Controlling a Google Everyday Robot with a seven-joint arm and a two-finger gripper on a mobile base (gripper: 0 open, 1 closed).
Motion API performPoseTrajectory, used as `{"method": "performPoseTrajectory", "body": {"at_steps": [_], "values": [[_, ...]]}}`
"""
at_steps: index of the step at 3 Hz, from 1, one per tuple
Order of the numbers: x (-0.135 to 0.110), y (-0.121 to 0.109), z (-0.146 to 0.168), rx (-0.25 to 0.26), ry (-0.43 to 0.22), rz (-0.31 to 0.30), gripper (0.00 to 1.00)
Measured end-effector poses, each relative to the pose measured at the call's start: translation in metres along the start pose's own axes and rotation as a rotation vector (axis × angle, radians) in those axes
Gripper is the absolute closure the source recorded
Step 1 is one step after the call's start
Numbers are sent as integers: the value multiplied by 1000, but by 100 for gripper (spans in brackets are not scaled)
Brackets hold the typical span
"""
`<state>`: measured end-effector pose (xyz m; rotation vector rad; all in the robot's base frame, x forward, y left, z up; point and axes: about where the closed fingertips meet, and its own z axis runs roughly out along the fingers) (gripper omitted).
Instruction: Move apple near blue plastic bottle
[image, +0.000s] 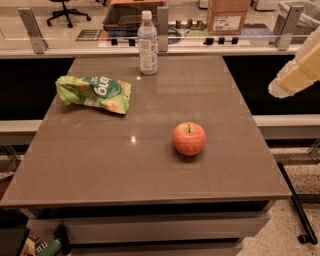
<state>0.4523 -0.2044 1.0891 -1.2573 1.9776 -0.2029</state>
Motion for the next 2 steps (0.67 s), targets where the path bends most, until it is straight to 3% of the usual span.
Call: {"method": "performPoseTrajectory", "body": {"at_steps": [2], "values": [[6, 28, 54, -89, -65, 65, 0]]}}
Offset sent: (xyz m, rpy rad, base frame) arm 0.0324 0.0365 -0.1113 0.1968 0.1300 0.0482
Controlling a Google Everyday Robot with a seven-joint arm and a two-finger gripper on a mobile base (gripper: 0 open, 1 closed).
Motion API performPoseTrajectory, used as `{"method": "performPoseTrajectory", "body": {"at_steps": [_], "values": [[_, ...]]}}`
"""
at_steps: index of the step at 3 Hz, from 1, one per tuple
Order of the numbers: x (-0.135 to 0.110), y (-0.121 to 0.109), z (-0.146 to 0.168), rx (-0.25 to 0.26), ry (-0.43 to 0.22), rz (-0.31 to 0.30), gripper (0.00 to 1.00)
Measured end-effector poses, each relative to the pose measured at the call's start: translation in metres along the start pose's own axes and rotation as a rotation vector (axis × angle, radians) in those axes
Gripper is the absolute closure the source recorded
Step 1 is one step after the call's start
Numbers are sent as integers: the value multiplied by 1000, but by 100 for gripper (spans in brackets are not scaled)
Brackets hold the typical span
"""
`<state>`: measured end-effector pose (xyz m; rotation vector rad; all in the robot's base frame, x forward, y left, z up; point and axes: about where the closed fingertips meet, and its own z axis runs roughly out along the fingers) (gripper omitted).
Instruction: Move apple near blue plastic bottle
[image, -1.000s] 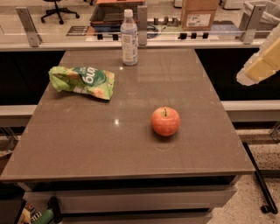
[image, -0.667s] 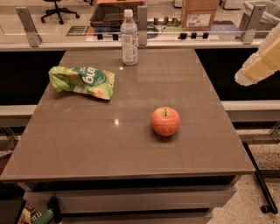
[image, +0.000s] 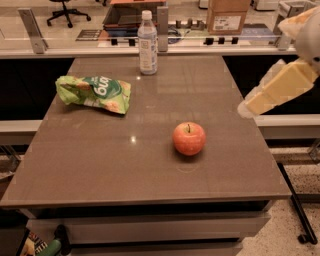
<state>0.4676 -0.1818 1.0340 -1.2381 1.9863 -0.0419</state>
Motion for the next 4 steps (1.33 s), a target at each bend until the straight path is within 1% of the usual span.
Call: {"method": "performPoseTrajectory", "body": {"at_steps": [2, 3, 4], "values": [[17, 33, 67, -112, -47, 76, 0], [23, 50, 96, -157, -100, 107, 0], [24, 65, 121, -204, -176, 143, 0]]}}
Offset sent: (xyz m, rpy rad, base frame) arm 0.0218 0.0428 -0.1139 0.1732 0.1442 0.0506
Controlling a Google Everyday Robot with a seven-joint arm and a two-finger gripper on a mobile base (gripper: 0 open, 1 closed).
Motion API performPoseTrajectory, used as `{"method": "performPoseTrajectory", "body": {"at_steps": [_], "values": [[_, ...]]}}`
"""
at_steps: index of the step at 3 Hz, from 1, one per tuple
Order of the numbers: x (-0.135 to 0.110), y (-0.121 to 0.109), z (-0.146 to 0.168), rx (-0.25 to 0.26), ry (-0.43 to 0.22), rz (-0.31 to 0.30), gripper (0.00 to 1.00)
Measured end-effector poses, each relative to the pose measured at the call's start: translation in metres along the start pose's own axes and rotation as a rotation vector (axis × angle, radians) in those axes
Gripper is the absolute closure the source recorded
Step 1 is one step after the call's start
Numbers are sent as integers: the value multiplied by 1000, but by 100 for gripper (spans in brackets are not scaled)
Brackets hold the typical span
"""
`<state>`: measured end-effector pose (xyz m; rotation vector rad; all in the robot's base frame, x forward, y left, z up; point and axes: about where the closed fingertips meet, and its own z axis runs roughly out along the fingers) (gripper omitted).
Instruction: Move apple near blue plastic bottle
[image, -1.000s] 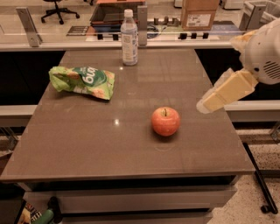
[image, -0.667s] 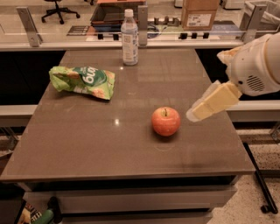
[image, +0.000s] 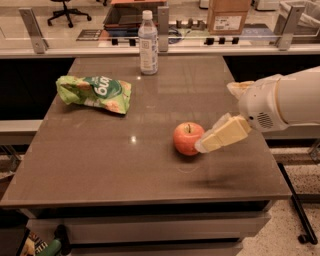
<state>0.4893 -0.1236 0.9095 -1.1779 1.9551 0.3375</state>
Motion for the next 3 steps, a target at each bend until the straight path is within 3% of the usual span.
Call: {"method": "performPoseTrajectory", "body": {"at_steps": [1, 3], "values": [[0, 9, 22, -53, -71, 27, 0], [-4, 40, 47, -145, -111, 42, 0]]}}
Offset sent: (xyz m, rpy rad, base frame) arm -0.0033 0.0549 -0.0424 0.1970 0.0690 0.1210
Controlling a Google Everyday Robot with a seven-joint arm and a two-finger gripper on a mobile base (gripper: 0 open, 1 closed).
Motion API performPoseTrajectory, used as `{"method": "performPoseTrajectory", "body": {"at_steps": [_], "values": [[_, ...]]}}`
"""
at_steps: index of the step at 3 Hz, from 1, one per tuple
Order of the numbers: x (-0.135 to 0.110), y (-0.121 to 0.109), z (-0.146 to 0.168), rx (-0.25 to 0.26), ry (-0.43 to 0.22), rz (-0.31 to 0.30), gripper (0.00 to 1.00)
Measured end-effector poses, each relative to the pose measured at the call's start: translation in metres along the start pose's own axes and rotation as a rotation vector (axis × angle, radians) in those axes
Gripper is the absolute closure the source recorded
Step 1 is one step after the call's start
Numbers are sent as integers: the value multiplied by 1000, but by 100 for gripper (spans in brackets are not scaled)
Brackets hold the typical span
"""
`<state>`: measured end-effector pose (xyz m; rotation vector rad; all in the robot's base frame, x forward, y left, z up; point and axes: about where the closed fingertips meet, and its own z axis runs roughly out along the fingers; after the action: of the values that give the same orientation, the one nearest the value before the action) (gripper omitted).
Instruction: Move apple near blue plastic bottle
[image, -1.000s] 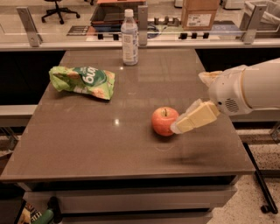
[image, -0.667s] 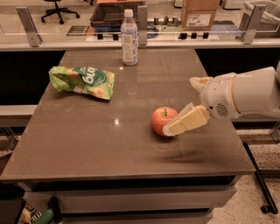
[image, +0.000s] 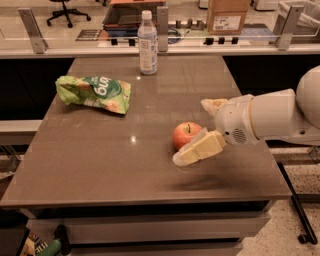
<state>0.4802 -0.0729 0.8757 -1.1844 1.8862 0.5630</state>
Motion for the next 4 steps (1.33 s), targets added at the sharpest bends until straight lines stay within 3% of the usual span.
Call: {"method": "performPoseTrajectory", "body": {"at_steps": [1, 2, 4], "values": [[-1, 12, 8, -1, 60, -17, 0], [2, 12, 10, 26, 135, -38, 18], [0, 13, 8, 30, 139, -47, 65]]}}
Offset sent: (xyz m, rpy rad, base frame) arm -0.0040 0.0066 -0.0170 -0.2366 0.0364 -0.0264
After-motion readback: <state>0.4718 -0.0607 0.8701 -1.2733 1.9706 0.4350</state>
